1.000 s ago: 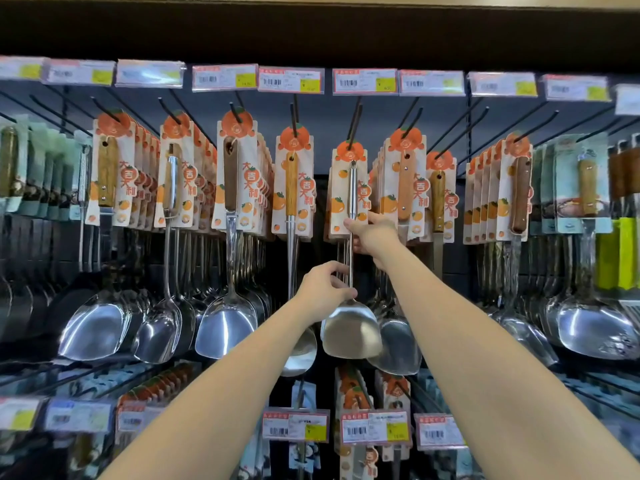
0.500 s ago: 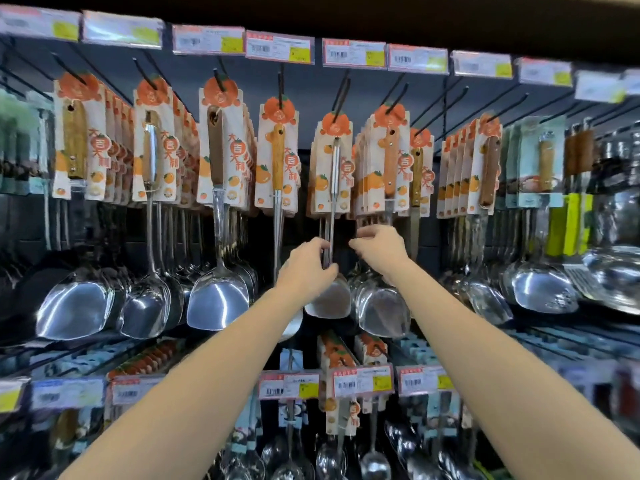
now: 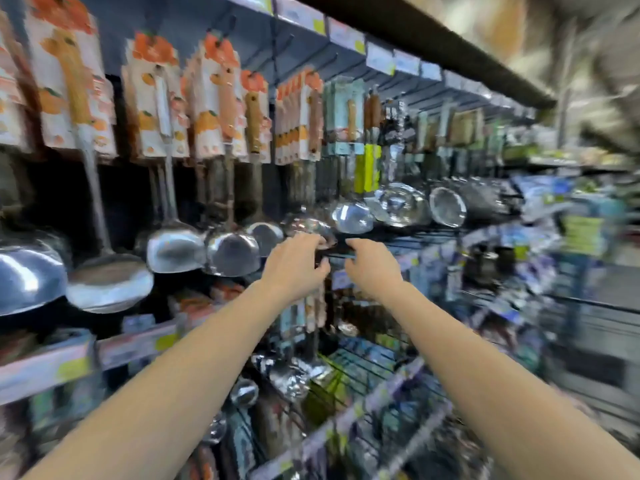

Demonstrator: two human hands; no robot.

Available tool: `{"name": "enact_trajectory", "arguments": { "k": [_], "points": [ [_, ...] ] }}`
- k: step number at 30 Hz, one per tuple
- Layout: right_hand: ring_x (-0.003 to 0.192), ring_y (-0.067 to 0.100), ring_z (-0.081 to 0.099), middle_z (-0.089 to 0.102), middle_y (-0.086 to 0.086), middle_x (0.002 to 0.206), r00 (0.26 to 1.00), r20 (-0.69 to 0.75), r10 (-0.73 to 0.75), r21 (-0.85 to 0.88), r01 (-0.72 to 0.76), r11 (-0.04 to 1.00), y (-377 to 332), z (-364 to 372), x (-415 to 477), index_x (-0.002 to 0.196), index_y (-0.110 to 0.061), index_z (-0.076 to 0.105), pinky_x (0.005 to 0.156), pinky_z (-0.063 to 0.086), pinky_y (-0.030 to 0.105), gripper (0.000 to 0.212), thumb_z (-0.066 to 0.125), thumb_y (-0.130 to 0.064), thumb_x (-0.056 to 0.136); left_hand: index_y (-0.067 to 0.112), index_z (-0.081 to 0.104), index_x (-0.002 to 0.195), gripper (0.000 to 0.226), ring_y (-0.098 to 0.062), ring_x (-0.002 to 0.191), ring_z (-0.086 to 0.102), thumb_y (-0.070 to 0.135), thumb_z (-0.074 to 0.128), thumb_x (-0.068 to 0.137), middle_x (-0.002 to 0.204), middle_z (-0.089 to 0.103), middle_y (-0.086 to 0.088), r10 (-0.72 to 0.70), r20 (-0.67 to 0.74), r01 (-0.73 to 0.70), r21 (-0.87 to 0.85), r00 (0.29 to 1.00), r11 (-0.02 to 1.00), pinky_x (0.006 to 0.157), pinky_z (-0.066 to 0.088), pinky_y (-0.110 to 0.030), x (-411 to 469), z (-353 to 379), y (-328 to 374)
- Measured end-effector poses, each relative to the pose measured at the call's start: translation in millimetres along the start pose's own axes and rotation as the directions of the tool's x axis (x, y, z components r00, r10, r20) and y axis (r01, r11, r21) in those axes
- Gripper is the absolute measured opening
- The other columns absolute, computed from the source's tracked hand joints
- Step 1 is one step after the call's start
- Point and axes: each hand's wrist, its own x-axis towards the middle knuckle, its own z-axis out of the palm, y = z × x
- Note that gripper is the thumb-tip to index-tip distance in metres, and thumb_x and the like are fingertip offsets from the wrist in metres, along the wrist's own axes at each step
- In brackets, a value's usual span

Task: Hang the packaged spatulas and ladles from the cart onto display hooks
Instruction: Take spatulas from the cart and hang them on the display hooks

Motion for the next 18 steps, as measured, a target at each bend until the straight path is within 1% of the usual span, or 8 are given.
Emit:
{"name": "enact_trajectory", "arguments": {
  "k": [2,4,7,9,10,12,15,18],
  "points": [
    [0.121,0.033,0.062,0.066,0.011,0.132,0.998,0.018,0.067,-0.076,-0.066,0.995,46.2,-9.5,-17.6,0.138,-0.016,0.059,0.087,0.053,0.04,0.041,0.051,-0.019,0.098,0.021,0.055,0.142,0.047,-0.028,0.125,0.059,0.037,0.057,0.097,0.138,0.059,-0.005,0.042,0.051,-0.041,-0.021,0.998,0.999,0.102,0.047,-0.041,7.5,29.3,32.3],
    [0.112,0.036,0.065,0.069,0.014,0.122,0.992,0.024,0.125,-0.152,-0.119,0.981,95.4,-20.4,-36.0,0.127,-0.014,0.062,0.078,0.051,0.039,0.032,0.049,-0.021,0.099,0.02,0.055,0.142,0.048,-0.03,0.123,0.06,0.038,0.056,0.097,0.138,0.059,-0.006,0.091,0.101,-0.089,-0.026,0.991,0.996,0.098,0.047,-0.04,13.8,60.4,65.3],
    [0.098,0.032,0.066,0.067,0.01,0.114,0.964,0.073,0.257,-0.26,-0.23,0.938,172.9,-43.5,-64.9,0.13,-0.013,0.059,0.069,0.054,0.038,0.031,0.052,-0.021,0.1,0.017,0.055,0.139,0.046,-0.031,0.117,0.063,0.04,0.054,0.099,0.134,0.061,-0.008,0.199,0.171,-0.197,-0.029,0.965,0.98,0.092,0.052,-0.043,19.5,111.7,119.9],
    [0.081,0.027,0.063,0.065,0.006,0.099,0.937,0.079,0.339,-0.308,-0.301,0.903,227.1,-57.8,-84.0,0.125,-0.013,0.06,0.06,0.053,0.036,0.028,0.051,-0.019,0.1,0.016,0.053,0.143,0.049,-0.03,0.116,0.063,0.042,0.052,0.101,0.136,0.059,-0.008,0.245,0.231,-0.245,-0.03,0.942,0.969,0.092,0.054,-0.043,22.7,147.7,160.1],
    [0.08,0.027,0.062,0.065,0.006,0.099,0.924,0.066,0.377,-0.329,-0.336,0.882,254.0,-64.1,-93.3,0.122,-0.013,0.06,0.058,0.051,0.034,0.025,0.05,-0.018,0.1,0.017,0.05,0.146,0.052,-0.029,0.116,0.063,0.044,0.051,0.102,0.139,0.058,-0.007,0.263,0.258,-0.262,-0.039,0.93,0.964,0.093,0.054,-0.042,24.7,166.7,180.9],
    [0.093,0.031,0.064,0.067,0.009,0.11,0.896,0.038,0.442,-0.362,-0.4,0.842,305.0,-77.5,-110.2,0.119,-0.013,0.06,0.066,0.049,0.034,0.022,0.049,-0.02,0.101,0.018,0.047,0.15,0.056,-0.028,0.118,0.063,0.045,0.05,0.102,0.141,0.057,-0.007,0.301,0.289,-0.296,-0.063,0.909,0.953,0.093,0.055,-0.042,30.2,207.1,222.8],
    [0.11,0.033,0.064,0.066,0.011,0.122,0.879,0.002,0.476,-0.39,-0.438,0.81,379.0,-98.6,-129.9,0.125,-0.014,0.06,0.081,0.052,0.038,0.03,0.054,-0.025,0.098,0.018,0.05,0.146,0.054,-0.028,0.115,0.063,0.047,0.05,0.1,0.136,0.059,-0.008,0.362,0.318,-0.347,-0.106,0.876,0.932,0.091,0.054,-0.041,42.4,265.8,288.7],
    [0.111,0.034,0.065,0.066,0.011,0.125,0.859,-0.005,0.512,-0.401,-0.471,0.786,449.5,-117.1,-143.8,0.133,-0.017,0.059,0.083,0.053,0.039,0.038,0.052,-0.024,0.096,0.018,0.051,0.143,0.053,-0.028,0.116,0.062,0.048,0.049,0.1,0.133,0.06,-0.009,0.394,0.34,-0.374,-0.126,0.854,0.919,0.091,0.055,-0.041,58.2,317.6,352.8]
  ]
}}
